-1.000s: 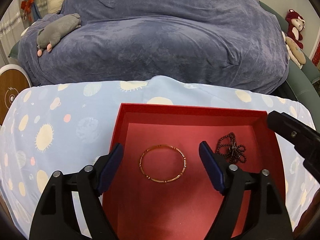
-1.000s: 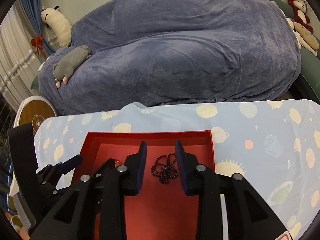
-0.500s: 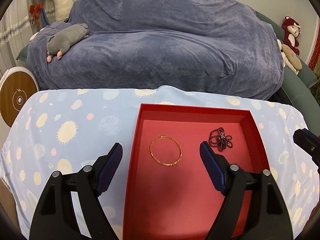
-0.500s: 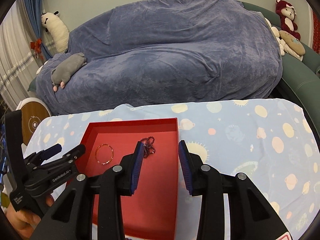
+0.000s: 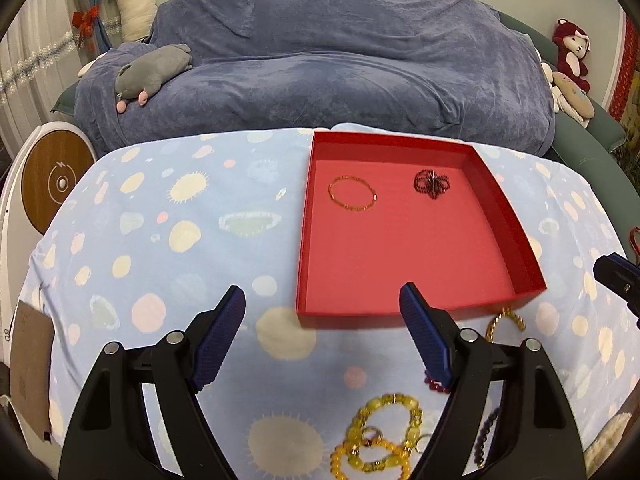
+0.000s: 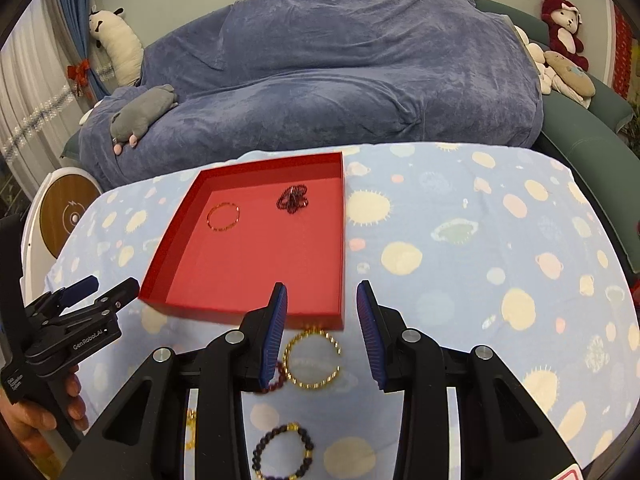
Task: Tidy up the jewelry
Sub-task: 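Grasp black bead bracelet with right tool while left tool grasps yellow beaded bracelet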
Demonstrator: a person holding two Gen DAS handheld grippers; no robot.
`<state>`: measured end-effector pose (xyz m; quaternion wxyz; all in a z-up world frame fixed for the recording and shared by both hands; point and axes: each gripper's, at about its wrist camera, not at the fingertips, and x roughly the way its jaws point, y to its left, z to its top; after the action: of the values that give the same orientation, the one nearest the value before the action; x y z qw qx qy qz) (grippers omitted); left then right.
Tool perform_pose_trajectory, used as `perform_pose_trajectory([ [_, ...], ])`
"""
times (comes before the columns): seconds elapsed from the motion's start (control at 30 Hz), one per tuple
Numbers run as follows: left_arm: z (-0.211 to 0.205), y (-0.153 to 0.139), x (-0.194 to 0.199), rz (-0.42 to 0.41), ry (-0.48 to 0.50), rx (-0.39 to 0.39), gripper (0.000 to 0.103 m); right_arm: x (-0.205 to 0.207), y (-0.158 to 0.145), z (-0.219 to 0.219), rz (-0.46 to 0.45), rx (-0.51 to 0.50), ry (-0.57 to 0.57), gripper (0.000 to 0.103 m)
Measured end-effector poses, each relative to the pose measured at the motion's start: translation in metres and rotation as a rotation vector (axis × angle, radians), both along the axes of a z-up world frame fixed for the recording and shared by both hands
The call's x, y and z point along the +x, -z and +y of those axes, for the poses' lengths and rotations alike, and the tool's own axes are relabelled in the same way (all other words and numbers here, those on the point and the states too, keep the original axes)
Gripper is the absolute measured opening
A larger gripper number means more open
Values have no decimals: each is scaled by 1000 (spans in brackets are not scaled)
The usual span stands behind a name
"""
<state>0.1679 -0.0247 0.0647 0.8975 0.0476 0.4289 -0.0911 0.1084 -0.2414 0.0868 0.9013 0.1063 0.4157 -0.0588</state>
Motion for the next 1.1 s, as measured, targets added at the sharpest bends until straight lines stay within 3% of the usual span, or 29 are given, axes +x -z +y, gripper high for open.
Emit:
perform_pose_trajectory([
  [0.43,6,56,-69,122,-21,-2,75,-84,70,36,160,12,-2,36],
  [0.7,12,75,-70,153,-51,-1,73,-82,92,47,188,16,-2,36],
  [0.87,11,80,-61,168,-49,-14,62,-73,98,50,199,14,-7,36],
  [1.1,2,84,-55,156,-35,-4,57,-69,107,54,209,18,-17,31],
])
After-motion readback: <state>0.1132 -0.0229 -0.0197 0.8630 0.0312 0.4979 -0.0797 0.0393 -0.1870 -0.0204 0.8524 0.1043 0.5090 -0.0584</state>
